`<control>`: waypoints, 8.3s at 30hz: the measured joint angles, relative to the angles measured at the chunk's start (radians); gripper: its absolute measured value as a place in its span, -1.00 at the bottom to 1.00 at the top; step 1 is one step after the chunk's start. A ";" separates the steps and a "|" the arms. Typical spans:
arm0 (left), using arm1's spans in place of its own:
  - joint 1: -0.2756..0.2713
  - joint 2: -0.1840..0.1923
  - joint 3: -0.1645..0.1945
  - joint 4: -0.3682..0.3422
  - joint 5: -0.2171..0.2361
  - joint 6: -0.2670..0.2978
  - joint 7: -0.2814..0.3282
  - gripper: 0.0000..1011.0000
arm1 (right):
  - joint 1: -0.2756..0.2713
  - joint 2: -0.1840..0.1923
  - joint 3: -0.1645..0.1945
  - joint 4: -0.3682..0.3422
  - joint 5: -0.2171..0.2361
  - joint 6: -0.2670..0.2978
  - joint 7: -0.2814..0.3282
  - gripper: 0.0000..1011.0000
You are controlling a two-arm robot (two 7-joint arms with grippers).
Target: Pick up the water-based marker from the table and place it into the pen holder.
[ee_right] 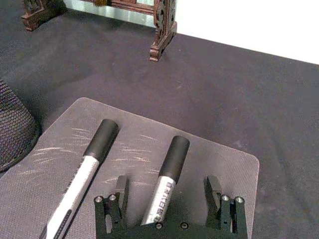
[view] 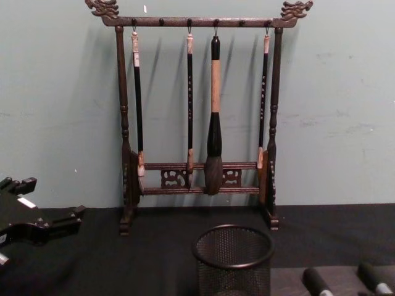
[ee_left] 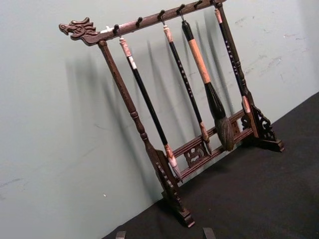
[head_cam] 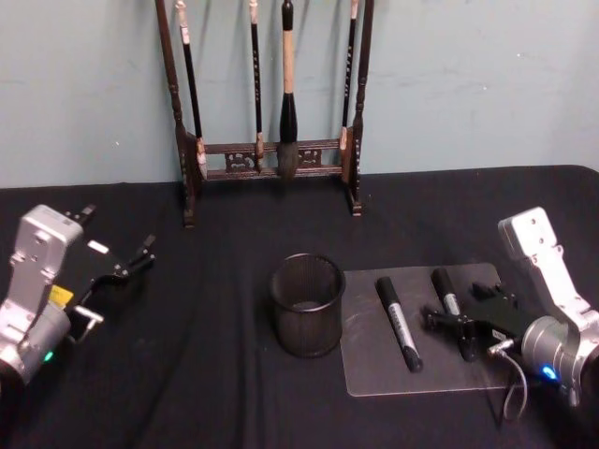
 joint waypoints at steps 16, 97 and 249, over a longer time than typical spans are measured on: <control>0.000 0.000 0.000 0.000 0.000 0.000 0.000 0.98 | -0.005 -0.007 0.008 0.001 -0.016 0.001 0.007 0.77; 0.000 0.000 0.000 0.000 0.000 0.000 0.000 0.98 | 0.348 -0.223 -0.227 0.395 0.197 -0.591 0.501 -0.61; 0.000 0.000 0.000 0.000 0.000 0.000 0.000 0.98 | 0.085 -0.036 -0.109 0.059 -0.040 -0.029 0.139 0.98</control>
